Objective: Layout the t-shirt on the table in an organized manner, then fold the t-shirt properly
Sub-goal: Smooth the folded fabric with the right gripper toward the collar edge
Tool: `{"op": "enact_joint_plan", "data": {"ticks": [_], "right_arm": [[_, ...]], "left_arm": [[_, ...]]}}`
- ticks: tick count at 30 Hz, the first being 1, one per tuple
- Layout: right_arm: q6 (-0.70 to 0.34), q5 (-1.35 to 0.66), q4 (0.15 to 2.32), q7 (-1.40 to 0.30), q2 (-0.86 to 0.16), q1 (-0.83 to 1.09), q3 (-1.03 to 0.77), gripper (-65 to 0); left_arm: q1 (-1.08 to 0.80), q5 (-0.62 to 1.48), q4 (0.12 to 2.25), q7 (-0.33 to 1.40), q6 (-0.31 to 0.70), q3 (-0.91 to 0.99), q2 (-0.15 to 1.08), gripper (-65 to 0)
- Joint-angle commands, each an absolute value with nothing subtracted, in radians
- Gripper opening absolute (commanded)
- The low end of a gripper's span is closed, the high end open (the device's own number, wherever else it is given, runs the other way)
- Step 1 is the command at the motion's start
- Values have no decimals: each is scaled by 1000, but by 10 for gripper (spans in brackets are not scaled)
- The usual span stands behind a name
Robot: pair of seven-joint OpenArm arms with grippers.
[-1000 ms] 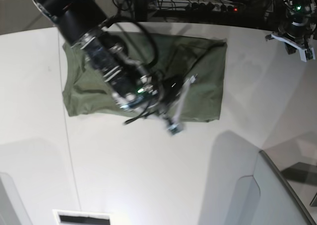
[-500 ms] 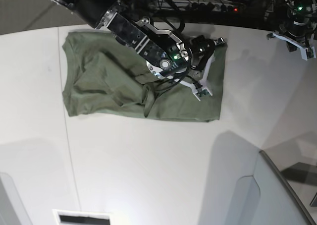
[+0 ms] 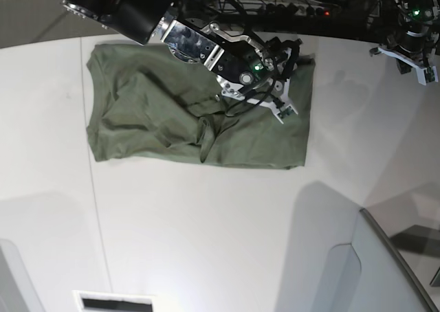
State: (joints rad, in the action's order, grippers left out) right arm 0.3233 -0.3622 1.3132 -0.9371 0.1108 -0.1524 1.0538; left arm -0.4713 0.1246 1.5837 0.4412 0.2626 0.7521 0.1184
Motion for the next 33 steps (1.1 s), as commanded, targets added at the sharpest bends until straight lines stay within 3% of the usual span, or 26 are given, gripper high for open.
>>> {"op": "enact_joint_plan", "data": {"ticks": [1,19,20,22,24,25,33], "right_arm": [[328,-360,1326,-920,127,-173,1050,-335],[328,-357,1231,-845,125,-217,1049,-347],[328,-357,1233,-848,125,-217,1049,-362],[328,-357,1233,-852,125,-217,1049,-452],[328,-358,1231,-852,125,-217,1047,-608],[328,-358,1231,-854,125,-217,1046,-650],[328,-358,1334,-949,110,-183,944,-650]], "left_arm": [[-476,125,1600,423,257,759,133,-650],[-476,120,1598,423,257,759,133,-650],[-476,120,1598,423,257,759,133,-650],[-476,120,1598,423,257,759,133,-650],[-476,120,1598,423,257,759,133,-650],[-476,120,1598,423,257,759,133,-650],[-476,120,1592,423,257,757,147,-650]]}}
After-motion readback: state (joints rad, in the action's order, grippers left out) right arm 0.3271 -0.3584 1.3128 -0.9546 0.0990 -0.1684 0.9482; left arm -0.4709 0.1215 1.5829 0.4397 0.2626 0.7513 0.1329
